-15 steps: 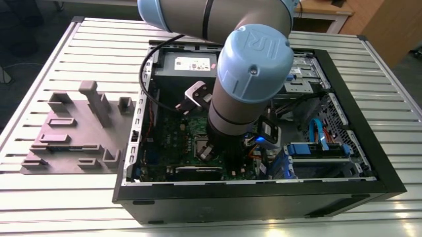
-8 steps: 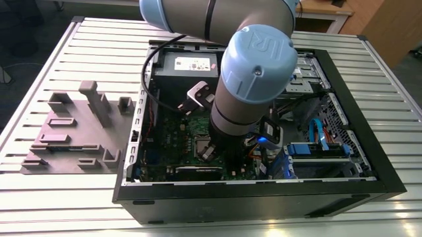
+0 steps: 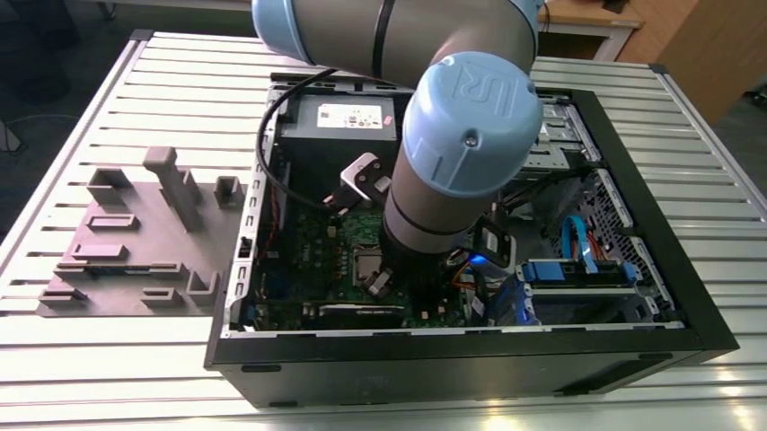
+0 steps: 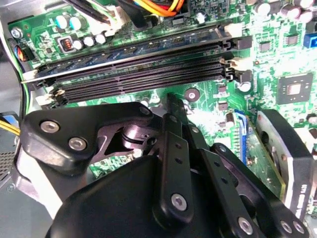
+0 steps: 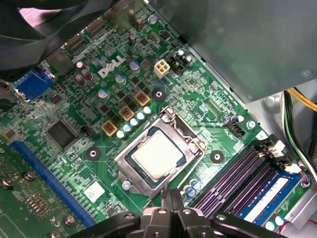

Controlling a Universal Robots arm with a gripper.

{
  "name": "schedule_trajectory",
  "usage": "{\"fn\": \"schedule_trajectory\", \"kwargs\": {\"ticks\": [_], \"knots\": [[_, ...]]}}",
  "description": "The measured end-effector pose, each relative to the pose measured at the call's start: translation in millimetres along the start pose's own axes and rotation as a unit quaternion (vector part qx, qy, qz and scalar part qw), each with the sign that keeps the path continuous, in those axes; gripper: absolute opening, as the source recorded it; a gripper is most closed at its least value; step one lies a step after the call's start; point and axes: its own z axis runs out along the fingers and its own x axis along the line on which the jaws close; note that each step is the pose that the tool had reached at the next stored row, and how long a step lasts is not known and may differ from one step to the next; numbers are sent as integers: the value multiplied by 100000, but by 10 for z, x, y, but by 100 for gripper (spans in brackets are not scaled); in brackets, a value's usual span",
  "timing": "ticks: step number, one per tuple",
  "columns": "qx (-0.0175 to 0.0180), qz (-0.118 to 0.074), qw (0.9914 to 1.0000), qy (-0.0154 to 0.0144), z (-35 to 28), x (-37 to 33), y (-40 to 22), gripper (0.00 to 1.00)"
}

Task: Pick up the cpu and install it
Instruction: 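Install the first cpu locking lever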

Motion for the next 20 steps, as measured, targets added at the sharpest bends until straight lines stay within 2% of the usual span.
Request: {"fn": "schedule_trajectory", "kwargs": {"ticks": [5, 6, 7, 9, 20], "knots": [[160, -94, 99999, -340, 13, 1, -2, 10], [120, -128, 99998, -562, 14, 2, -3, 10], [-42, -157, 99996, -914, 17, 2, -3, 10], [-151, -175, 99993, -1123, 17, 2, -2, 10], [-153, -174, 99993, -1160, 19, 9, 5, 10]]}}
